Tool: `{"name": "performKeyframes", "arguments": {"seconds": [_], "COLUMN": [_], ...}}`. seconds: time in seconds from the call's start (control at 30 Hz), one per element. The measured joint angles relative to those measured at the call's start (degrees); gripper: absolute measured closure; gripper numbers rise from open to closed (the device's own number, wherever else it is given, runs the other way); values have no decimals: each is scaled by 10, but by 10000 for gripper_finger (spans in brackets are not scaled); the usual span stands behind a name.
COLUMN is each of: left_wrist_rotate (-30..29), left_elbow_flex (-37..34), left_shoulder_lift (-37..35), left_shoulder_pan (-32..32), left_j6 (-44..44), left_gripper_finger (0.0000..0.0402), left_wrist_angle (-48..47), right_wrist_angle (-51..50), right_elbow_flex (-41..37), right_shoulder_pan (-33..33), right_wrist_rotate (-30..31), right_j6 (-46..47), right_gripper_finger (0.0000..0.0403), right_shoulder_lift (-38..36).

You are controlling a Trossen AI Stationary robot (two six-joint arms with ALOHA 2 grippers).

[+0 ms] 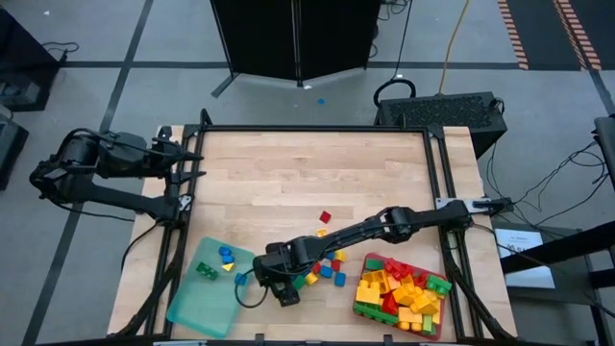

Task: Sort blocks by size
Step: Put the green block into the blue bin

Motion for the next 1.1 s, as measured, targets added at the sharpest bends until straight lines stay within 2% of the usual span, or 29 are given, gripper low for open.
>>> {"name": "performKeyframes", "arguments": {"seconds": [0.13, 0.23, 0.33, 0.5, 0.83, 1.0, 1.1], "left_wrist_rotate": [-1, -1, -1, -2, -3, -3, -4], "left_elbow_flex": [-3, -3, -3, -3, -3, -3, -3], "left_shoulder_lift": [0, 0, -1, -1, -2, -6, -10], "left_shoulder_pan": [0, 0, 0, 0, 0, 0, 0], "left_j6": [0, 0, -1, 0, 3, 3, 3], "left_gripper_finger": [214, 214, 214, 214, 214, 214, 214], "left_wrist_angle": [1, 0, 0, 0, -1, -2, -2], "right_wrist_angle": [-4, -4, -7, -10, -23, -36, -8], "right_elbow_flex": [0, 1, 2, 2, -2, -4, 0], "right_shoulder_pan": [1, 2, 2, 4, -11, -27, -30], "right_wrist_rotate": [34, 48, 57, 85, 92, 139, 151], "right_j6": [-4, -14, -15, -16, 12, 14, 7], "right_gripper_finger": [73, 105, 163, 291, 291, 291, 291], "right_shoulder_lift": [13, 19, 22, 22, 5, -54, -94]}}
